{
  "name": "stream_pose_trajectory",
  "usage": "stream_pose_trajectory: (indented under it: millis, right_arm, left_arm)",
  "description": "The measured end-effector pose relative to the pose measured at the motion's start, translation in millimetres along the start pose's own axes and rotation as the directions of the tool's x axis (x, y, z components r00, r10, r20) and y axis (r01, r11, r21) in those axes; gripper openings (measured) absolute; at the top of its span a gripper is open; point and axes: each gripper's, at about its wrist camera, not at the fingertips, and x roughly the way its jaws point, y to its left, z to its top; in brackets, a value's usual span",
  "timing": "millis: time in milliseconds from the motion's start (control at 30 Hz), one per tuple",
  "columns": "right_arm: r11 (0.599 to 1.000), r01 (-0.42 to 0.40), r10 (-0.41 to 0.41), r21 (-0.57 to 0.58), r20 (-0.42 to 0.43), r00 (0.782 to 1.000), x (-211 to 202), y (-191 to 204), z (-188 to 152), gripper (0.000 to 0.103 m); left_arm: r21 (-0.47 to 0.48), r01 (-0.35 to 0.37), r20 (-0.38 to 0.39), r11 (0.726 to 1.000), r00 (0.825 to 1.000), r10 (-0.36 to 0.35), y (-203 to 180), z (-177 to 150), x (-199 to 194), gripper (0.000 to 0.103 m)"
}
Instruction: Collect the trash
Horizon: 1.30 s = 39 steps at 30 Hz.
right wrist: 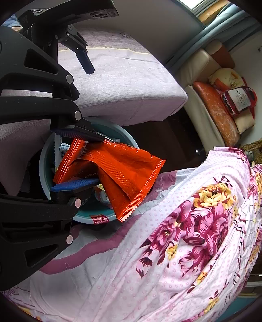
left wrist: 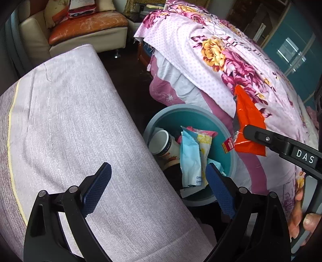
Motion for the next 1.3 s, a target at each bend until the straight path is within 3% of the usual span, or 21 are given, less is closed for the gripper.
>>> stream_pose_trajectory:
  millis: [133, 267, 500, 733, 833, 1033, 1300]
  right_arm:
    - [1.0, 0.009, -0.009, -0.007, -0.024, 1.0, 8, 4, 0, 0.036]
    - [1.0, 0.012, -0.012, -0.013, -0.041, 0.999, 16, 6, 0, 0.059]
    - [1.0, 0.01, -0.01, 0.002, -0.054, 0.998, 16, 8, -4, 0.073]
    - [1.0, 0.001, -0.003, -0.027, -0.054, 0.999, 1, 15, -14, 0.082]
    - [0.997, 0.039, -0.041, -0.062, -0.03, 0.999, -12, 22, -20, 0.092]
    - [0.99, 0.083, -0.079, -0.111, 0.036, 0.996, -40, 37, -38, 0.096]
    - [0.987, 0.075, -0.066, -0.145, 0.064, 0.996, -70, 50, -55, 0.096]
  left_arm:
    - [-0.022, -0.013, -0.005, 1.0, 1.0, 0.013, 13, -5, 0, 0.094]
    - [-0.042, -0.01, -0.02, 0.999, 1.0, 0.009, 22, -8, 1, 0.094]
    - [-0.047, -0.064, -0.042, 0.997, 0.997, 0.062, 29, -15, -1, 0.095]
    - [-0.073, -0.064, -0.03, 0.995, 0.998, 0.062, 33, -19, -18, 0.095]
    - [-0.095, -0.059, -0.028, 0.994, 0.998, 0.057, 36, -24, -27, 0.095]
    - [-0.112, -0.06, 0.008, 0.992, 0.998, 0.061, 40, -35, -50, 0.099]
    - [-0.106, -0.07, 0.066, 0.992, 0.995, 0.077, 38, -50, -85, 0.099]
